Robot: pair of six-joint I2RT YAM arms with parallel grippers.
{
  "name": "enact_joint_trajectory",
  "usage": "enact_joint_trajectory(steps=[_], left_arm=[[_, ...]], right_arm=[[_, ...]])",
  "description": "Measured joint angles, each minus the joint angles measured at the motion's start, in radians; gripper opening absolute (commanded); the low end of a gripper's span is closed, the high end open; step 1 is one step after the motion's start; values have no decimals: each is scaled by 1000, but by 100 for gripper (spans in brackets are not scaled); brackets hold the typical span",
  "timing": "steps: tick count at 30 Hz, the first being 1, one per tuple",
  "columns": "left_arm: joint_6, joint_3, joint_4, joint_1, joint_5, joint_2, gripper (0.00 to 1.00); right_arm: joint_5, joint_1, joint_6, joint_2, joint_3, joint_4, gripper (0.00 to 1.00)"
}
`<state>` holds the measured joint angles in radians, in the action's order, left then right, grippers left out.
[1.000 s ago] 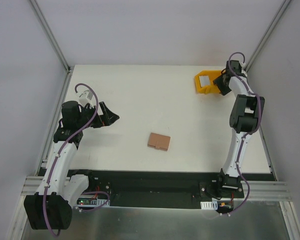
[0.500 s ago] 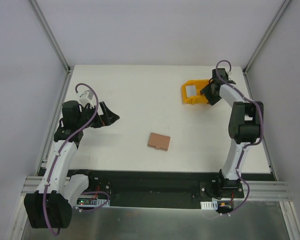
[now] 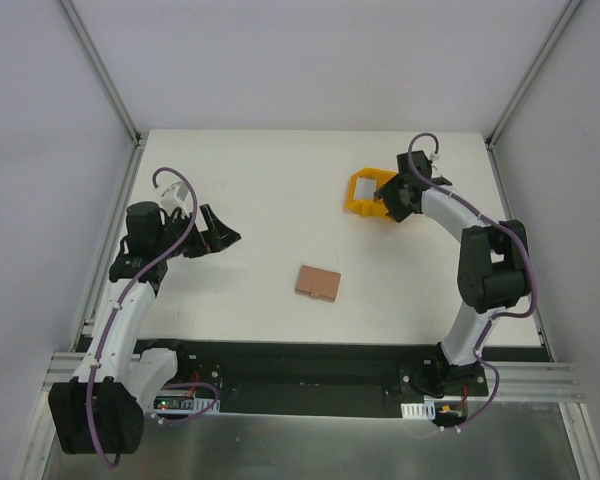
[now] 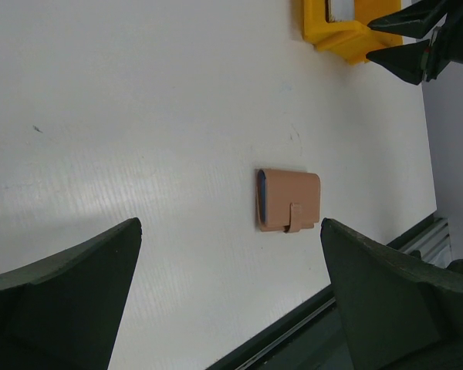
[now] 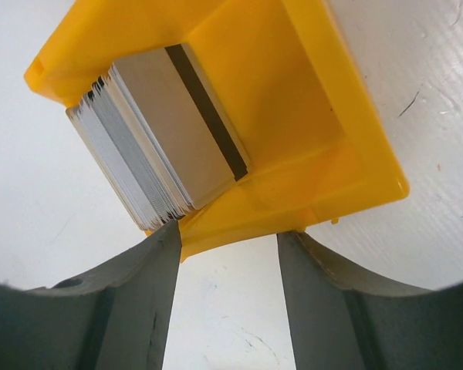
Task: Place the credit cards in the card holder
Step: Move the storage box to the center of the board.
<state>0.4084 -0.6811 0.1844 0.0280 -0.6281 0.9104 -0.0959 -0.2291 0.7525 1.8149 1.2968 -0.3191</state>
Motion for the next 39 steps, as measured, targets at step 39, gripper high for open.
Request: enact_joint_trajectory(steps=[39], left_arm=[[77, 130, -16, -5, 35, -56, 99]], right_arm=[[127, -206, 23, -142, -230, 158, 41]])
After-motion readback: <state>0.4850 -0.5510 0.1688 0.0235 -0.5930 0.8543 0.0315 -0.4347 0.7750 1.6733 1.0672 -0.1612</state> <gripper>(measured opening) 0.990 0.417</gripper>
